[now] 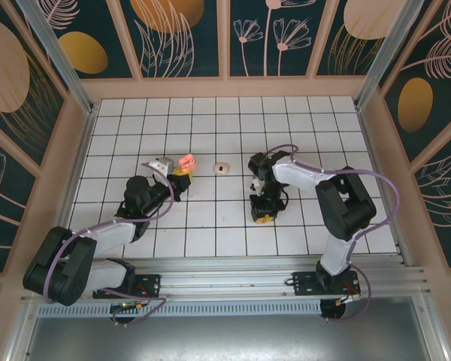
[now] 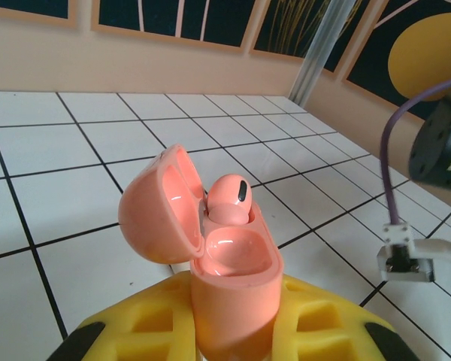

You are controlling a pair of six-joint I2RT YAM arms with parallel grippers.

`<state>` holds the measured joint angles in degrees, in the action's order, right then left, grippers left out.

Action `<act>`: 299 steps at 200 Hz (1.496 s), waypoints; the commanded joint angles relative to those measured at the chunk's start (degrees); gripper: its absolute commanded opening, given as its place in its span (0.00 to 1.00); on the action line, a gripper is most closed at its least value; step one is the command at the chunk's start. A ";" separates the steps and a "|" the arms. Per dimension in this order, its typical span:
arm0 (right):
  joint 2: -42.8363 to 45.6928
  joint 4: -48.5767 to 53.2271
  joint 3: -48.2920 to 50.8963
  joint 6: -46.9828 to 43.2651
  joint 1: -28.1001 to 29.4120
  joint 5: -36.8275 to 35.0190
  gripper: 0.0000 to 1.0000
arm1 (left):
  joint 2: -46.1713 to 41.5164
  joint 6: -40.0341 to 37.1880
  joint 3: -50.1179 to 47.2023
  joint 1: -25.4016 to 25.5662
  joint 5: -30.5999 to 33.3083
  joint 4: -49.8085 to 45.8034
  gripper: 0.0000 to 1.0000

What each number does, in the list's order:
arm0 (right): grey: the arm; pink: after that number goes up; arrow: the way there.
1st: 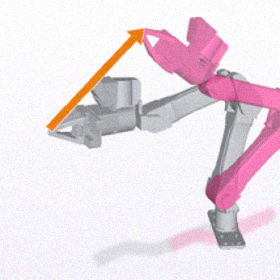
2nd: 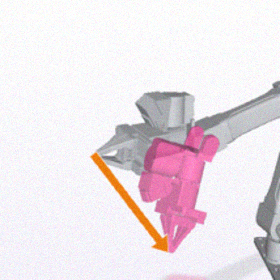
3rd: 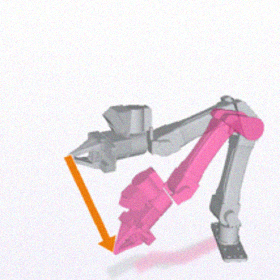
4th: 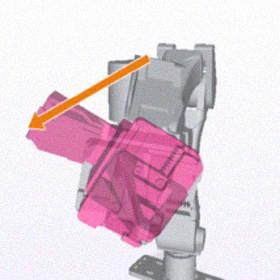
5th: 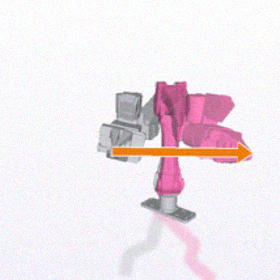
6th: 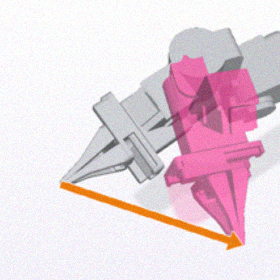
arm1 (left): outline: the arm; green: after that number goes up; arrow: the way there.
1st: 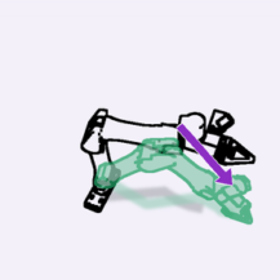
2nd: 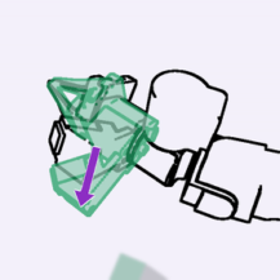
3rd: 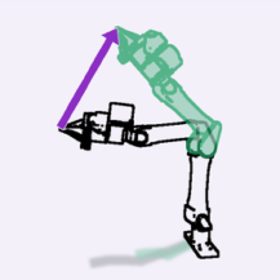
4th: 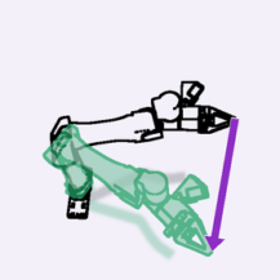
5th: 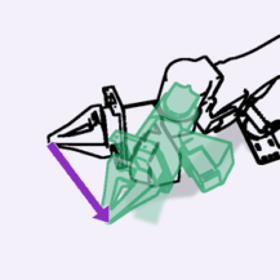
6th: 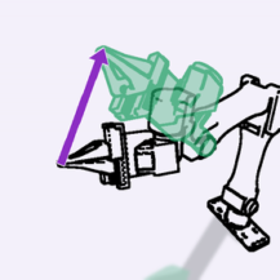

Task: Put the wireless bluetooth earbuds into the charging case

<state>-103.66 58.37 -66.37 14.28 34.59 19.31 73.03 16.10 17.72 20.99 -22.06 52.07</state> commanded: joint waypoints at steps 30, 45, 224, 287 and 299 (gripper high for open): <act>-9.01 3.87 -5.74 -3.37 -0.74 -5.41 0.22 | -0.15 -1.28 1.45 -0.32 -1.31 -1.02 0.00; -10.97 3.15 -7.84 -3.89 -1.09 -5.47 0.23 | -0.39 -1.41 1.36 -0.26 -1.16 -1.18 0.00; 12.46 -16.71 -2.29 -9.59 -5.76 24.05 0.21 | -0.47 -27.34 3.20 3.57 -13.24 -8.23 0.00; 16.46 -16.92 1.42 -9.63 -5.60 28.72 0.21 | 1.22 -41.58 4.57 7.15 -9.51 -9.36 0.00; 16.30 -15.22 1.26 -9.86 -5.67 24.09 0.21 | 2.05 -41.50 5.54 7.30 -9.08 -10.32 0.00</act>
<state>-89.95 42.24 -65.32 5.82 29.28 46.50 73.60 -20.43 20.18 27.90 -32.27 42.83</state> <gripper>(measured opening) 0.213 0.171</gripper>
